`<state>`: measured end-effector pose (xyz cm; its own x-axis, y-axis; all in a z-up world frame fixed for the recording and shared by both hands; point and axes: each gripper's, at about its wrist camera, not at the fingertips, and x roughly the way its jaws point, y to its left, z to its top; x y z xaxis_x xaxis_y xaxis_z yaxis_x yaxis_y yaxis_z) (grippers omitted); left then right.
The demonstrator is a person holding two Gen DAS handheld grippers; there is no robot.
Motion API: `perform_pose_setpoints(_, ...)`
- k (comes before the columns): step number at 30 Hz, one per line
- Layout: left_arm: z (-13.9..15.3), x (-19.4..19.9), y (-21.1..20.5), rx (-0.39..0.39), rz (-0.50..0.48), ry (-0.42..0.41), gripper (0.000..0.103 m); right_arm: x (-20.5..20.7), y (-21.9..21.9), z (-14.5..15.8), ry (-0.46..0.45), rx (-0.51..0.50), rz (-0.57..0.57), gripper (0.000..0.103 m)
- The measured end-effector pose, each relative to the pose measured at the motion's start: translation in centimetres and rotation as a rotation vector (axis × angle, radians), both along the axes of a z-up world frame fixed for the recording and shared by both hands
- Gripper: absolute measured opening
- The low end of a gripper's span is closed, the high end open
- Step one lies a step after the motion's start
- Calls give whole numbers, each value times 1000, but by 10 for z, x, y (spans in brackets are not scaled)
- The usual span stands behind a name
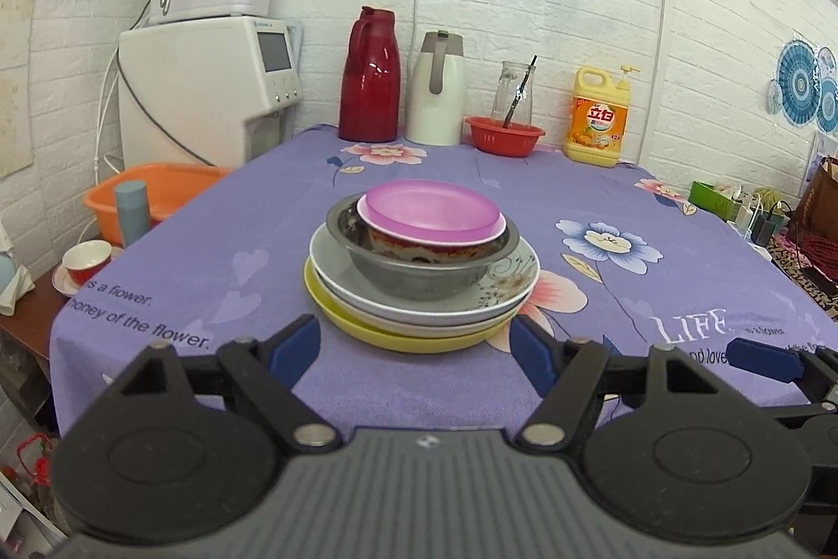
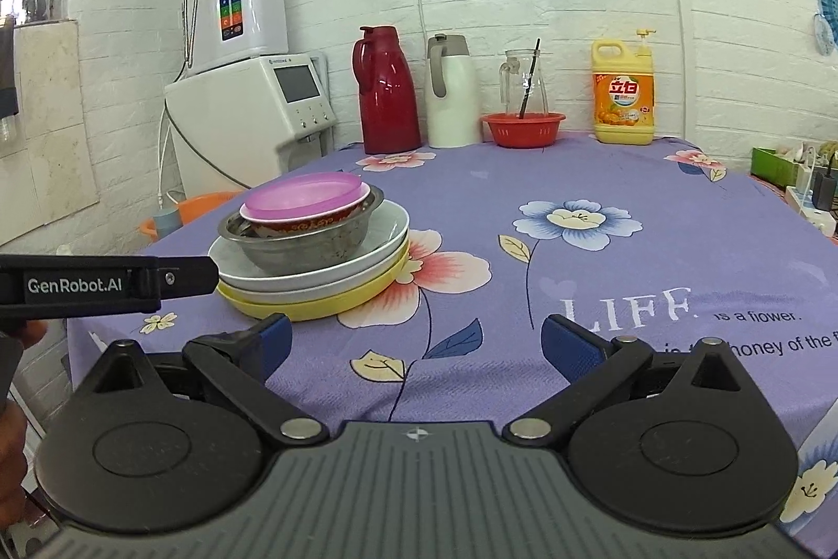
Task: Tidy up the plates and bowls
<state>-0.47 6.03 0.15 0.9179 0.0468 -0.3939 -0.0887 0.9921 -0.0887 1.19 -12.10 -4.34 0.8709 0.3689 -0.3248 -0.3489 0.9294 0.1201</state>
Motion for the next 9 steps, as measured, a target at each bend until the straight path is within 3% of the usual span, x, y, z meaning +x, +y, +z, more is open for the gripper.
perform_pose_setpoints(9, -1, -4, 4, -15, -12, -19, 72, -3, 8, -7, 24, -20, 23, 103)
